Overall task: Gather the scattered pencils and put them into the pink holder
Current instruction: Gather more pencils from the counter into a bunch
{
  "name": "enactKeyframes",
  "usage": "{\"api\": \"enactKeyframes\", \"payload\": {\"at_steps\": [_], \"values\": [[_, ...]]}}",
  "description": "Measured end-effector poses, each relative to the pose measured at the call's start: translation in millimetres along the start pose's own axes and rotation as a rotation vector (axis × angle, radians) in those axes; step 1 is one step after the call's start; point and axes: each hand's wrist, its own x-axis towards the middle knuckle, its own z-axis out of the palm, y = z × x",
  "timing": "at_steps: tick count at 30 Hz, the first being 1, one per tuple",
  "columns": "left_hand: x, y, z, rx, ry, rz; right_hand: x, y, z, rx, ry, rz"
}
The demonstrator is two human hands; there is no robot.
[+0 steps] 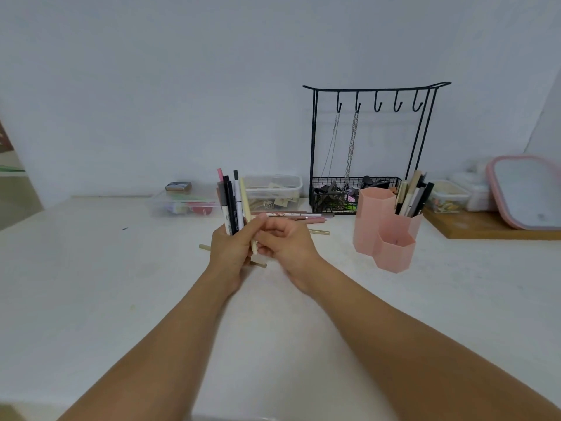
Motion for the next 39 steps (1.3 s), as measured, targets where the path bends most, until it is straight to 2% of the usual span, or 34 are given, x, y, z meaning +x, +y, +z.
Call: {"api": "enactKeyframes", "payload": {"at_steps": [5,8,9,11,13,15,18,23,30,35,39], "values": [[1.8,-2.2,2.0,0.028,0.041,-0.017,-0.5,0.2,-3.3,0.014,-0.052,-0.003],[5.6,-3.4,1.4,0.043,0.085,-0.022,5.4,-2.5,-12.5,-0.066,0.073,0.005],[7.5,-4.6,0.4,0.044,0.098,-0.018,9.1,-1.6,-20.9,-0.198,0.157,-0.030],[11.5,-6.6,-2.7,0.022,0.124,-0.022,16.5,1.7,-42.8,-0.643,0.319,-0.159],[13.7,-8.1,-4.6,-0.022,0.131,-0.036,20.9,3.6,-66.5,-0.957,0.388,-0.233],[14.1,-8.7,-6.0,-0.055,0.127,-0.032,25.5,3.9,-83.7,-1.088,0.377,-0.186],[15.1,-10.1,-7.5,-0.074,0.098,-0.004,32.8,8.4,-95.2,-1.241,0.256,-0.032],[14.9,-12.7,-7.7,-0.006,0.082,-0.002,36.1,9.4,-92.9,-1.364,0.162,0.125],[15.2,-14.4,-5.9,0.036,0.059,0.000,41.7,6.3,-94.8,-1.497,0.193,0.152],[15.4,-14.6,-6.0,0.042,0.064,0.005,42.5,6.6,-91.3,-1.459,0.164,0.145],[16.7,-14.6,-5.2,0.041,0.068,0.012,41.3,2.5,-87.4,-1.264,0.255,0.107]]}}
